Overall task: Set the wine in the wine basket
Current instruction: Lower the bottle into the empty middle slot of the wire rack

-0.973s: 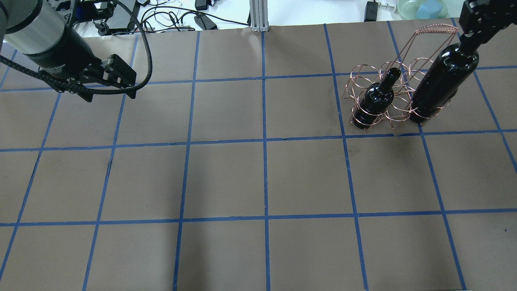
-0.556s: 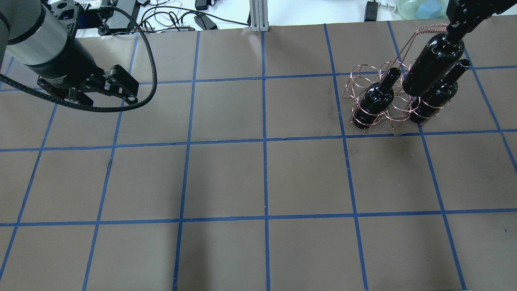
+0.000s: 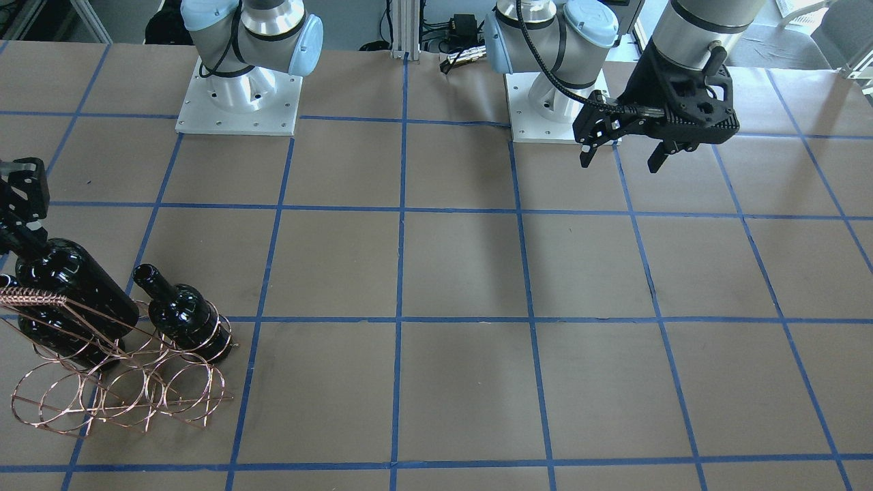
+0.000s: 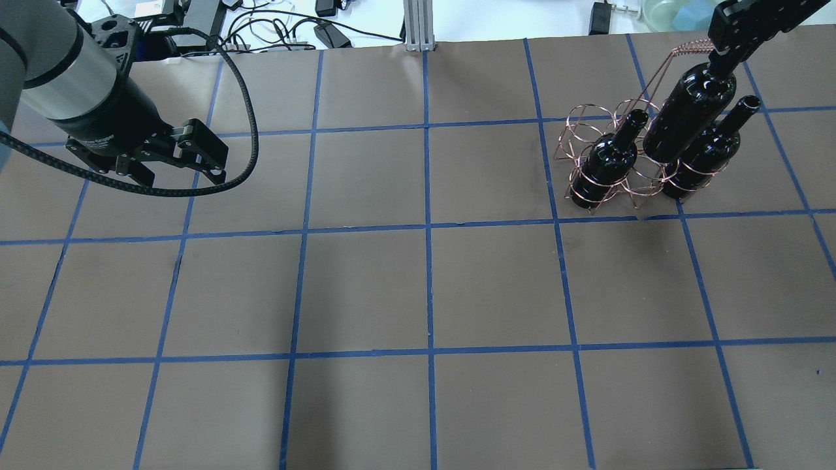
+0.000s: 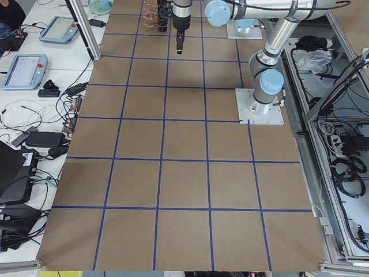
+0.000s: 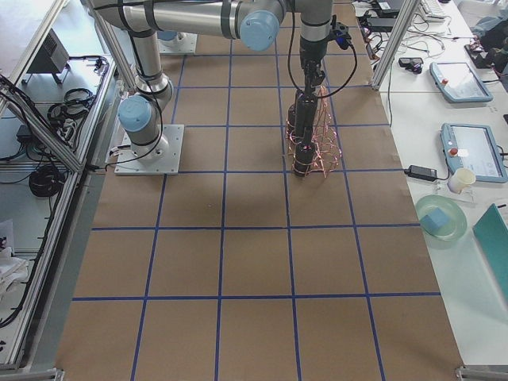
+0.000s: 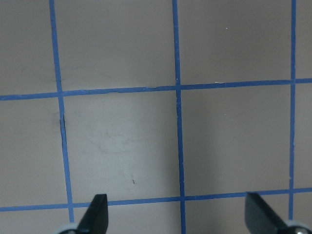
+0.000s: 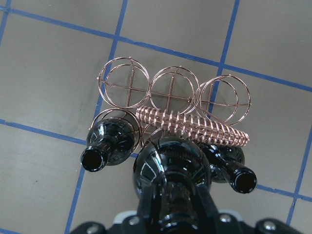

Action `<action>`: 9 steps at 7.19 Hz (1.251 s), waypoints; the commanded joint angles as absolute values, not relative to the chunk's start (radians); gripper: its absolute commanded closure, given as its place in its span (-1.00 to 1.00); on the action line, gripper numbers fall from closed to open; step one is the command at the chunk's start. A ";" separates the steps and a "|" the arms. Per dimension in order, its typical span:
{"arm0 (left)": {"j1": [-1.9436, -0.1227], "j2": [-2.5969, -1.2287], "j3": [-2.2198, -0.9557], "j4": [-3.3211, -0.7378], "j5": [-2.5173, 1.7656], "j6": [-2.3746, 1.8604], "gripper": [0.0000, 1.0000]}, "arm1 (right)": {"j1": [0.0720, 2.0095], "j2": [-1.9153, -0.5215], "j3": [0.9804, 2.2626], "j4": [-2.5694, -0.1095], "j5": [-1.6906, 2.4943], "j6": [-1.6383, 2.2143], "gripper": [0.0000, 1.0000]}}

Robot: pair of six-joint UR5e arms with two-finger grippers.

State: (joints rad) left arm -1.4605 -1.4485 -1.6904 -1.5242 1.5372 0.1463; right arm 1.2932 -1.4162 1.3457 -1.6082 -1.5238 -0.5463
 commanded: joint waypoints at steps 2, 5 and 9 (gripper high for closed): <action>-1.459 -1.448 -1.692 -1.528 1.542 0.149 -1.00 | 1.292 -1.401 1.356 -1.612 -1.513 -0.548 1.00; -1.460 -1.448 -1.692 -1.526 1.565 0.144 -1.00 | 1.290 -1.384 1.358 -1.618 -1.517 -0.548 1.00; -1.474 -1.425 -1.704 -1.529 1.562 0.133 -1.00 | 1.289 -1.367 1.371 -1.646 -1.514 -0.546 1.00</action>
